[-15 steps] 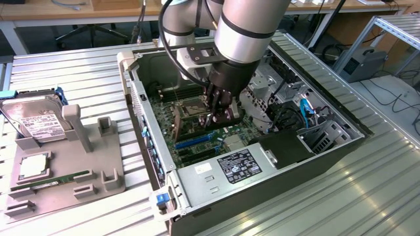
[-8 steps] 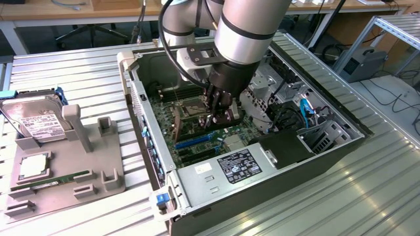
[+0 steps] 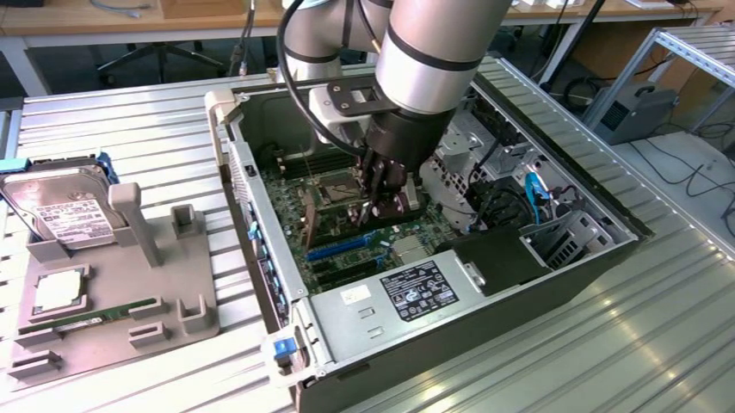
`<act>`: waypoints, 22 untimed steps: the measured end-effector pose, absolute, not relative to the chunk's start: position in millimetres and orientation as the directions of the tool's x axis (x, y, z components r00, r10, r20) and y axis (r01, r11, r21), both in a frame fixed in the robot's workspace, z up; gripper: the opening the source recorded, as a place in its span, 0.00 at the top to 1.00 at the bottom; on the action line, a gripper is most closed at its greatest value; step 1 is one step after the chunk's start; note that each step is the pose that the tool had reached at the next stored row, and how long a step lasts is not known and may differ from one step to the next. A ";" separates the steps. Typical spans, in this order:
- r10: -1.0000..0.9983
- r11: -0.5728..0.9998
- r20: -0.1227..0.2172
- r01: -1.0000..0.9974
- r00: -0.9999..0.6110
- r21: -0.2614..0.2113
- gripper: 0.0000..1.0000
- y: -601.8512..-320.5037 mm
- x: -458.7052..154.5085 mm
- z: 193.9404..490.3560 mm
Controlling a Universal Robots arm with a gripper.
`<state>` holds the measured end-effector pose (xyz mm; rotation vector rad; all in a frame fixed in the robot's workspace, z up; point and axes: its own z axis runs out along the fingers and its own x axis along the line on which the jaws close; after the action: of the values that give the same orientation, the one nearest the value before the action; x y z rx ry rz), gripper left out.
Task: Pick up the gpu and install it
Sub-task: 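Insert the gpu into the slot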
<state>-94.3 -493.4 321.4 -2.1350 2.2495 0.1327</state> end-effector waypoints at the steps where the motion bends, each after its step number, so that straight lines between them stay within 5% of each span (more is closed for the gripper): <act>1: -0.995 0.051 -0.086 -0.998 -0.054 0.036 0.73 -493.5 -94.4 321.3; 22: -0.995 0.051 -0.086 -0.998 -0.054 0.036 0.73 -498.3 -96.2 320.9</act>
<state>-96.2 -498.3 320.9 -2.1350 2.2496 0.1327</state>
